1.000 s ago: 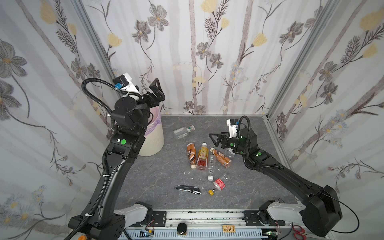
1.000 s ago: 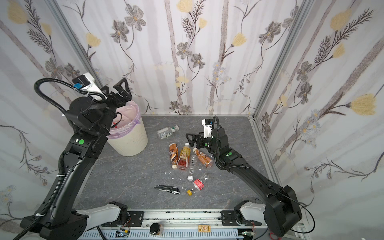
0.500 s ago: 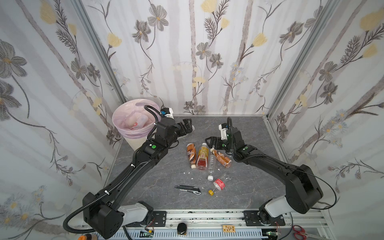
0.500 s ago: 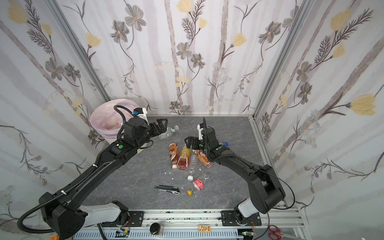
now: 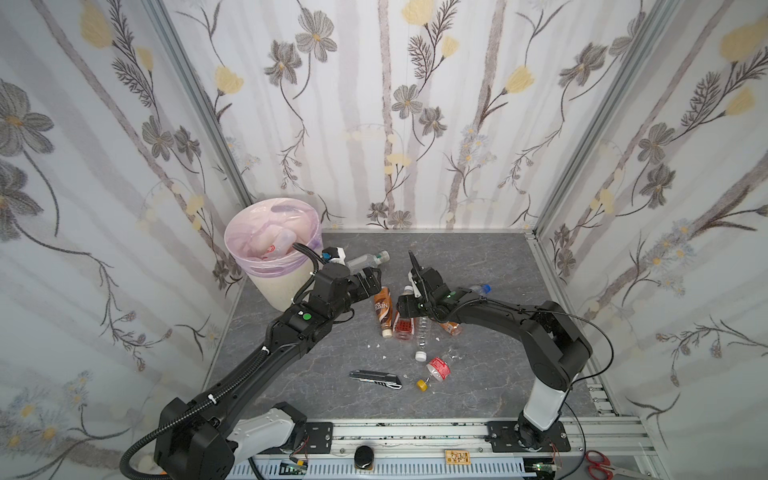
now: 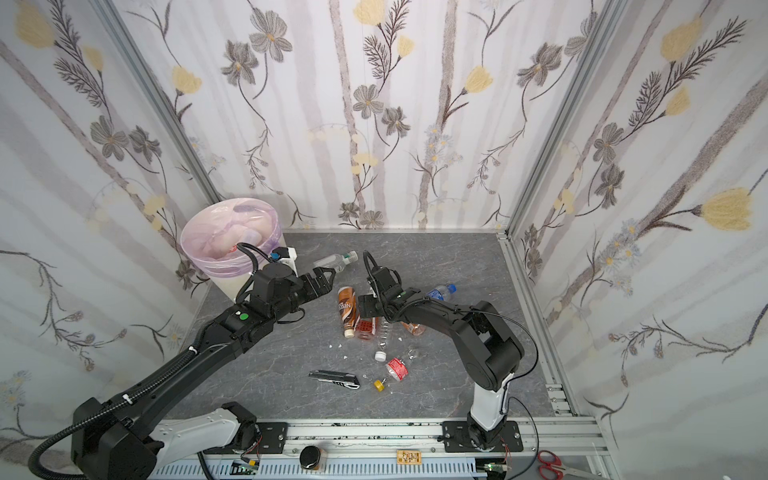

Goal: Throw the plastic bottles in the bin
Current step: 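Lower the right gripper over the yellow-labelled bottle while left gripper returns, then close the right gripper on the yellow-labelled bottle's body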

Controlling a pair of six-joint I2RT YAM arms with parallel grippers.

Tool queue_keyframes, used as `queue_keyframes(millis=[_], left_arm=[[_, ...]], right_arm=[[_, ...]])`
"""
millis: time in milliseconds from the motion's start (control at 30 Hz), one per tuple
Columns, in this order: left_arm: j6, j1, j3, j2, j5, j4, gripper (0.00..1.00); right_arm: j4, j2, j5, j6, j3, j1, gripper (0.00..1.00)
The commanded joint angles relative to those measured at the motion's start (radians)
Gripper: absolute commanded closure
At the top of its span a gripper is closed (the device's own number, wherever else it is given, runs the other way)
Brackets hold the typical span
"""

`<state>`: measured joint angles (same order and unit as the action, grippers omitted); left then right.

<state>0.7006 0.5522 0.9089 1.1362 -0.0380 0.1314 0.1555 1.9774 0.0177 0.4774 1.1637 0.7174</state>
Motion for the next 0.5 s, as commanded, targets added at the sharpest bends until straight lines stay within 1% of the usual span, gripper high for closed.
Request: queue_keyframes(millis=[0,133,233,467], left_arm=[[0.019,-0.005,-0.033,-0.012,0.021,-0.019,0.00],[0.027,-0.005,-0.058,-0.007,0.038,-0.019,0.00],[0.019,-0.006,-0.061,-0.011,0.035,-0.019,0.00],[0.007,-0.014,-0.048,-0.015,0.038,-0.019,0.00]], right_arm=[[0.024,0.035,-0.023,-0.017,0.033,0.007,0.17],[0.049,0.078,-0.019,-0.022,0.073,0.007,0.18],[0.056,0.102,-0.018,-0.022,0.098,0.007,0.21],[0.072,0.138,-0.018,-0.026,0.141,0.005,0.33]])
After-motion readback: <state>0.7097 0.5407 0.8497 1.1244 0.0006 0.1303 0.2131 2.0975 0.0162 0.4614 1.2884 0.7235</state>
